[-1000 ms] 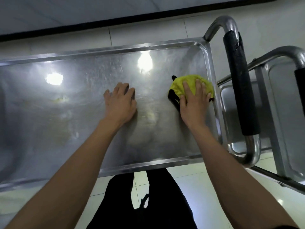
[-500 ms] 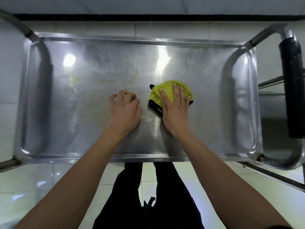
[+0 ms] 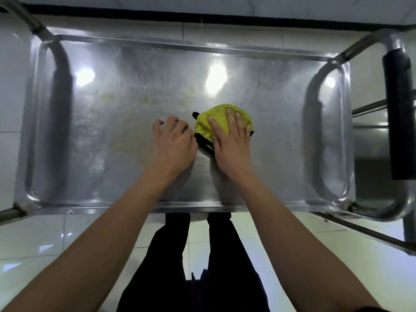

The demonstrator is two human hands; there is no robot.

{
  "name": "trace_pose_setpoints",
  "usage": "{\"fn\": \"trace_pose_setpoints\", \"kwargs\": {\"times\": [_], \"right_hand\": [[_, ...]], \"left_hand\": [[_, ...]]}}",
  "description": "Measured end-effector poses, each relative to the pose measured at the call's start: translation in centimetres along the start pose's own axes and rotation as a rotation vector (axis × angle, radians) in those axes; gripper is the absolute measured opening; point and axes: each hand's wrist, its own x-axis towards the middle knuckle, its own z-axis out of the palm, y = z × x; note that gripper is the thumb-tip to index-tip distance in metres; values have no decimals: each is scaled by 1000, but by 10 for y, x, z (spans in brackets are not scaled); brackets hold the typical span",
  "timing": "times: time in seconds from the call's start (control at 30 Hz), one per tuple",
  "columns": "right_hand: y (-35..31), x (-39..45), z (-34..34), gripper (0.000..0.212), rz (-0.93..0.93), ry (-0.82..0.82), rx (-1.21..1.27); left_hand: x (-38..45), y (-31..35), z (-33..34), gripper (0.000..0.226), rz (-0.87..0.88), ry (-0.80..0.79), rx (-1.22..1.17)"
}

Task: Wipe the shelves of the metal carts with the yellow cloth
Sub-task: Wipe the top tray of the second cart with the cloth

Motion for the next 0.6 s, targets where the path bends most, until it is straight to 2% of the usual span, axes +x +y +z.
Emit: {"fn": "trace_pose_setpoints", "kwargs": {"times": [0.13, 0.3, 0.5, 0.6], "right_hand": [[39, -13, -11, 48, 35, 29, 15], [117, -30, -35, 48, 130, 49, -7], [230, -49, -66, 49, 265, 101, -20], [263, -54, -75, 50, 298, 114, -14]], "left_hand": [[4, 43, -3, 28, 20, 2, -64], [16, 109, -2, 29, 53, -72, -86], [37, 179, 4, 29, 81, -121, -51], [37, 194, 7, 29, 74, -157, 13]]}}
